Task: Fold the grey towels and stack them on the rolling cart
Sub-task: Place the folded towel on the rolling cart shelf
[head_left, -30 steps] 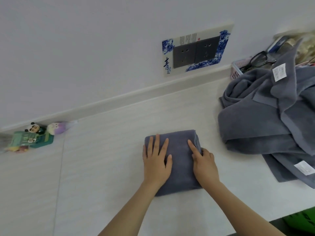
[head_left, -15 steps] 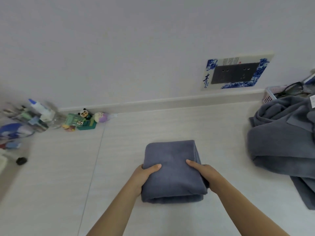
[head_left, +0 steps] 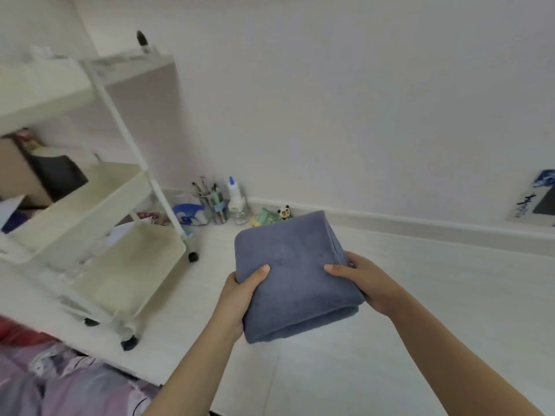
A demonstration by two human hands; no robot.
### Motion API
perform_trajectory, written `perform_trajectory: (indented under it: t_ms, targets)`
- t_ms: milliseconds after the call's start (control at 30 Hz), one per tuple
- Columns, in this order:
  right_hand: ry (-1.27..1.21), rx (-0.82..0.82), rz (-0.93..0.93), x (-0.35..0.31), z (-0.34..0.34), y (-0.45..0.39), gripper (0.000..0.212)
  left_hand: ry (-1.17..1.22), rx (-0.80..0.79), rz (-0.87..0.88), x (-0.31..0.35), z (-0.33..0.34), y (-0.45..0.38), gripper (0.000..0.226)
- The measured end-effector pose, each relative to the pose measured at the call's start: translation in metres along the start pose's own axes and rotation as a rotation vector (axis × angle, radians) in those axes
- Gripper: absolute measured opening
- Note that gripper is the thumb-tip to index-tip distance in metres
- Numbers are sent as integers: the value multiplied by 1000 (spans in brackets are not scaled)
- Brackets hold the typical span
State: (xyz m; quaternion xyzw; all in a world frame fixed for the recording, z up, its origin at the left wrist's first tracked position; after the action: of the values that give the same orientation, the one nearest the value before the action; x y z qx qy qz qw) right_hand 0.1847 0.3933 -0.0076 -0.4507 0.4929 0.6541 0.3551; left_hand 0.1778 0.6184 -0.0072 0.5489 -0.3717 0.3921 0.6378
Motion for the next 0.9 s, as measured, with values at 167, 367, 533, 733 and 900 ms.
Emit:
perform_trajectory:
  t_ms: [167,367,533,733,900]
  targets:
    - [71,-147,-110,-49,89,-52,38,22,144,189,40,-95,15,79]
    - [170,-292,-104,-74,167,-116,32,40,255,332,64,-173,22,82]
    - [271,-401,-16,-66,218,-176,46,53,423,330,51,-228,8,87]
    - [409,-570,-32,-58,282,-238,44,-46,671,369,49,-269,-8,77]
    - [526,-576,-86,-43,314,-295,46,-119,866,259,41,-294,-24,78]
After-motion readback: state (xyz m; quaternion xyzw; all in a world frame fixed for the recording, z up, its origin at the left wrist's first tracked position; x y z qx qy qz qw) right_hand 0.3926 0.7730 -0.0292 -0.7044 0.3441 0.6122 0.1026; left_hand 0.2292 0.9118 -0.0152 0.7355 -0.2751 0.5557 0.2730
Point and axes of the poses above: each hand's wrist, its own y-axis away from the middle knuckle, its own z-axis out of the palm, x = y × z, the point moved 10 cm from there along -y, towards the middle knuckle, and after that the axes turned 7 degrees about -x, right-handed, at the moved point
